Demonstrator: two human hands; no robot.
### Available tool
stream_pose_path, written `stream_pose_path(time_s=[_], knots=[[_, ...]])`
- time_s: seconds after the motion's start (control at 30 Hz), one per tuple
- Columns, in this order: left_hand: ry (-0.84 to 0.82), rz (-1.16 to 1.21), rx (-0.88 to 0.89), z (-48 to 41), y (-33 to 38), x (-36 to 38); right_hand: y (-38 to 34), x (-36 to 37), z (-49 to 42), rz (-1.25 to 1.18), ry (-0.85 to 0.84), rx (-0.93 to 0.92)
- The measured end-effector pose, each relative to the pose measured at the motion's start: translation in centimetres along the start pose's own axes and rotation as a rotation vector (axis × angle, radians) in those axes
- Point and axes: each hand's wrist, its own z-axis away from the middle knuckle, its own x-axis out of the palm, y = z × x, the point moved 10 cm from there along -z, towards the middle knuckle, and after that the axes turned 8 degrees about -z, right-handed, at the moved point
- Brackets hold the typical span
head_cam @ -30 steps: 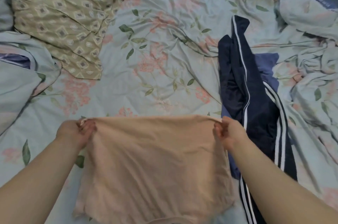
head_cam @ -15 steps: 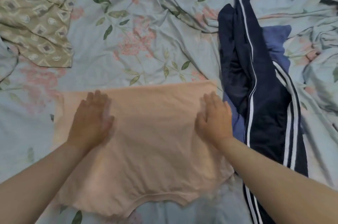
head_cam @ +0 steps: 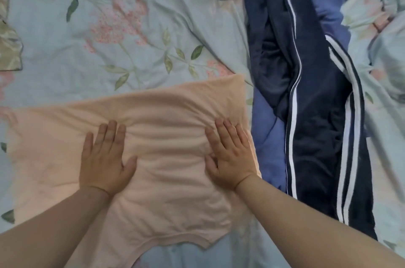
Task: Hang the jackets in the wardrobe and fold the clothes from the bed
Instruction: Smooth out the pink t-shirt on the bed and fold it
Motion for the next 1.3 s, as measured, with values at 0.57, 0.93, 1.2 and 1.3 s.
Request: stream_pose_path(time_s=[0.57,0.93,1.2,1.3], knots=[[-0.193,0.337,-0.035,-12.9,25.8,-7.6,6.9,-0.8,12.0,-0.943,-0.087,0.964],[-0.342,1.025,-0.247,-10.6,15.2,-7.7,-4.8,-2.9,9.0,-1.215,-0.145,0.717],[-0.311,1.358,-0.441,-5.0,-3.2,-8.6,-19.5,0.8,4.3,-1.169,-0.402,0.469],[-0.248,1.319,-0.495,-3.7,-9.5,-8.3,-24.9,2.6,2.9,-1.170,-0.451,0.389]])
